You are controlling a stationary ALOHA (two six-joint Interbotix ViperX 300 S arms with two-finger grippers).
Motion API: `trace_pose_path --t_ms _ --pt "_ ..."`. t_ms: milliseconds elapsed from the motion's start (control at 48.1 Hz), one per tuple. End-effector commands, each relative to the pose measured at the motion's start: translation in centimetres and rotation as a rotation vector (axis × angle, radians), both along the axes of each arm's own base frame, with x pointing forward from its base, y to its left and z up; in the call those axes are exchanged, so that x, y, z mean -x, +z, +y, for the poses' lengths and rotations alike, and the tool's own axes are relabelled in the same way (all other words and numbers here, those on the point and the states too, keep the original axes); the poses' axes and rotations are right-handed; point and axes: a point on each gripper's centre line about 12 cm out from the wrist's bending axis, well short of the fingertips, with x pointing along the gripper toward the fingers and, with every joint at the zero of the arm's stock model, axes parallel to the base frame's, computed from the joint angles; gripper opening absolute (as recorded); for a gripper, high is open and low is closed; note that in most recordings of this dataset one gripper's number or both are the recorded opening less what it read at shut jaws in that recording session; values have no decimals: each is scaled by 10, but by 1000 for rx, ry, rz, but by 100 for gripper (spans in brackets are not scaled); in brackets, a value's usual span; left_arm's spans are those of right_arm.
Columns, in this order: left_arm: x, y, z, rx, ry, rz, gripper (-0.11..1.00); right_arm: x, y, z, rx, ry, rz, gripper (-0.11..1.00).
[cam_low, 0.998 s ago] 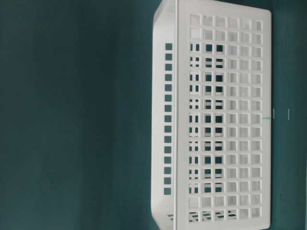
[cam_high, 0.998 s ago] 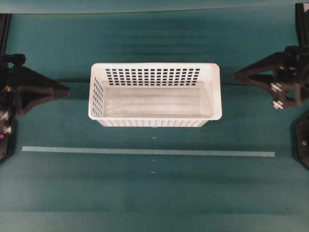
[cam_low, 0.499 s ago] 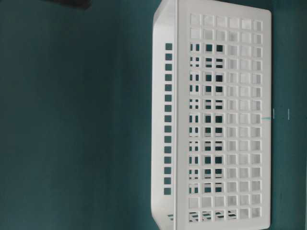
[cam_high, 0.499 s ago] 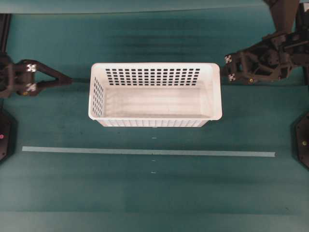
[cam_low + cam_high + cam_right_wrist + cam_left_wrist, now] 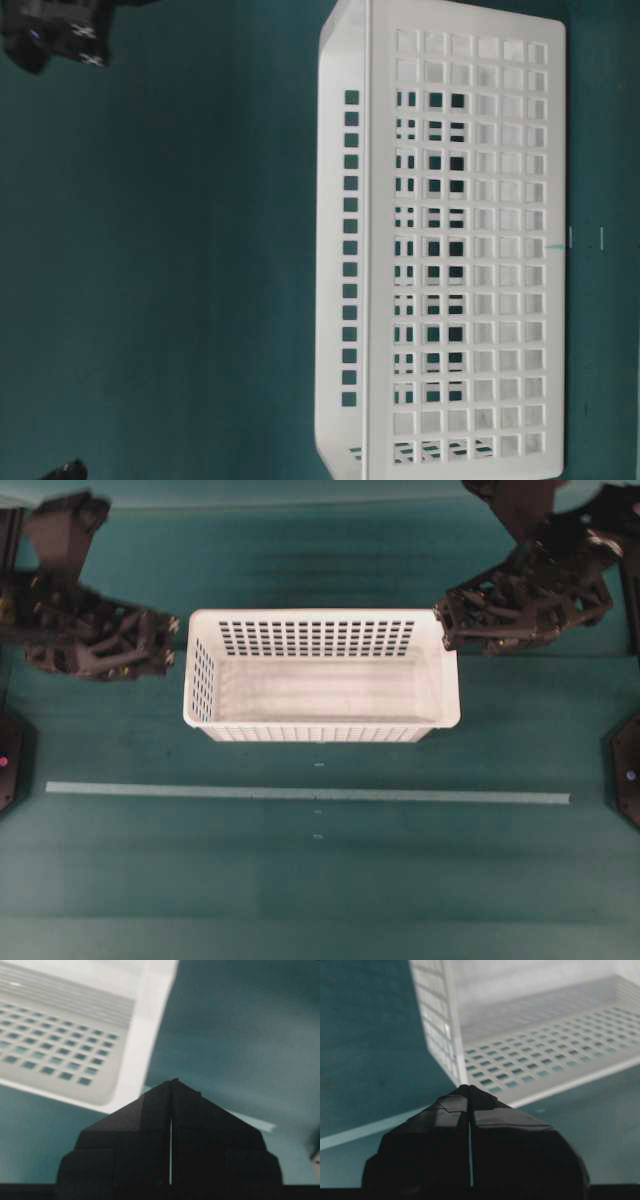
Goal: Lift the white basket with both hands.
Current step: 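Move both open grippers toward the basket's left and right short rims, then lower both grippers over the basket's end walls, straddling the rims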
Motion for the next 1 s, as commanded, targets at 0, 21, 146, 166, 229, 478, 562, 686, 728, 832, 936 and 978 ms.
trace_pose_path --t_ms 0,21,146,166,229,478,562,686,728,832,936,978 --pt "-6 14 5 -13 -9 18 -4 -4 4 -4 22 4 7 -3" --pt "-7 14 5 -15 -15 25 -4 -4 3 -5 27 7 10 -3" --pt "-10 16 6 -19 -23 27 -4 -4 -1 -9 50 3 21 -1" --pt "-10 16 6 -19 -23 25 -4 -3 -2 -10 51 0 23 -1" --pt "-10 17 6 -21 -26 24 -3 -4 -3 -13 50 -9 23 0" --pt "-12 21 7 -40 -46 1 5 -11 -7 -15 40 -34 -18 9" --pt "-15 23 8 -57 -66 -14 10 -14 -7 -14 37 -51 -39 20" --pt "-17 25 8 -68 -81 -16 25 -15 -11 -13 35 -51 -46 42" --pt "-17 24 8 -68 -84 -14 33 -14 -12 -12 34 -50 -45 51" --pt "-16 22 8 -66 -83 -7 63 -15 -12 -13 36 -51 -53 75" --pt "-17 21 8 -63 -79 -8 90 -16 -11 -13 37 -52 -58 92" --pt "-18 21 8 -63 -81 -8 95 -16 -12 -14 35 -58 -56 94"
